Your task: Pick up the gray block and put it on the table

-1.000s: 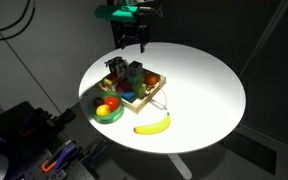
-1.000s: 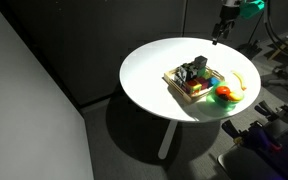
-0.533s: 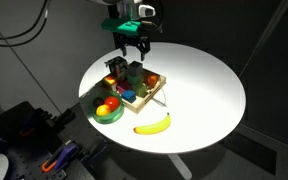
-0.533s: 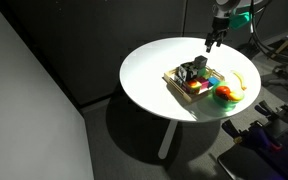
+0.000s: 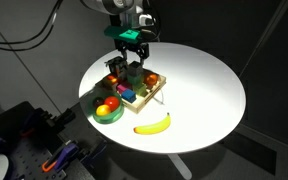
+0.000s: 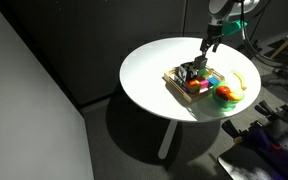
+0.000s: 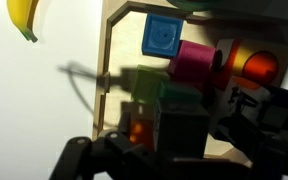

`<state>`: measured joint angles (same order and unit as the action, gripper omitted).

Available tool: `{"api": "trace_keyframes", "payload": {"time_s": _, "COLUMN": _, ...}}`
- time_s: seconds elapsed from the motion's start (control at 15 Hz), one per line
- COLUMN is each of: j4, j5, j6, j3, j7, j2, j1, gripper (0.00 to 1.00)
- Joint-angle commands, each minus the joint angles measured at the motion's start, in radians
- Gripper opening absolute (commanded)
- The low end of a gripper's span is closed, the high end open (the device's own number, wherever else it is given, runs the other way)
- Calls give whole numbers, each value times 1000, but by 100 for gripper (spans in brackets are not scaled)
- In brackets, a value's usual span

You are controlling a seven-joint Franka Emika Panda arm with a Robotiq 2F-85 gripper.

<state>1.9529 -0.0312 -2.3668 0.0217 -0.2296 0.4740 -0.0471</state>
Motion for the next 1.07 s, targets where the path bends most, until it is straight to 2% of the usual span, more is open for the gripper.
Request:
{"api": "trace_keyframes", "payload": {"time_s": 0.0, "j4": -49, "j5": -13, "j6": 5, "j3": -20, "j7": 29, "j2": 46, "j1": -15, "gripper": 100}}
{"api": "trace_keyframes", "payload": {"time_s": 0.87, "j4": -147, "j5": 2, "j6": 18, "j3": -31, "j7": 70, "j2": 145, "j1": -3, "gripper": 100}}
{"api": "trace_keyframes", "payload": {"time_s": 0.93, "j4": -156, "j5": 2, "j6": 21, "j3": -31, "j7": 70, "j2": 148, "j1": -3, "gripper": 75}}
{"api": "trace_keyframes", "payload": {"time_s": 1.0, "j4": -162, "j5": 3, "j6": 22, "j3": -31, "j7": 71, "j2": 150, "j1": -3, "gripper": 75}}
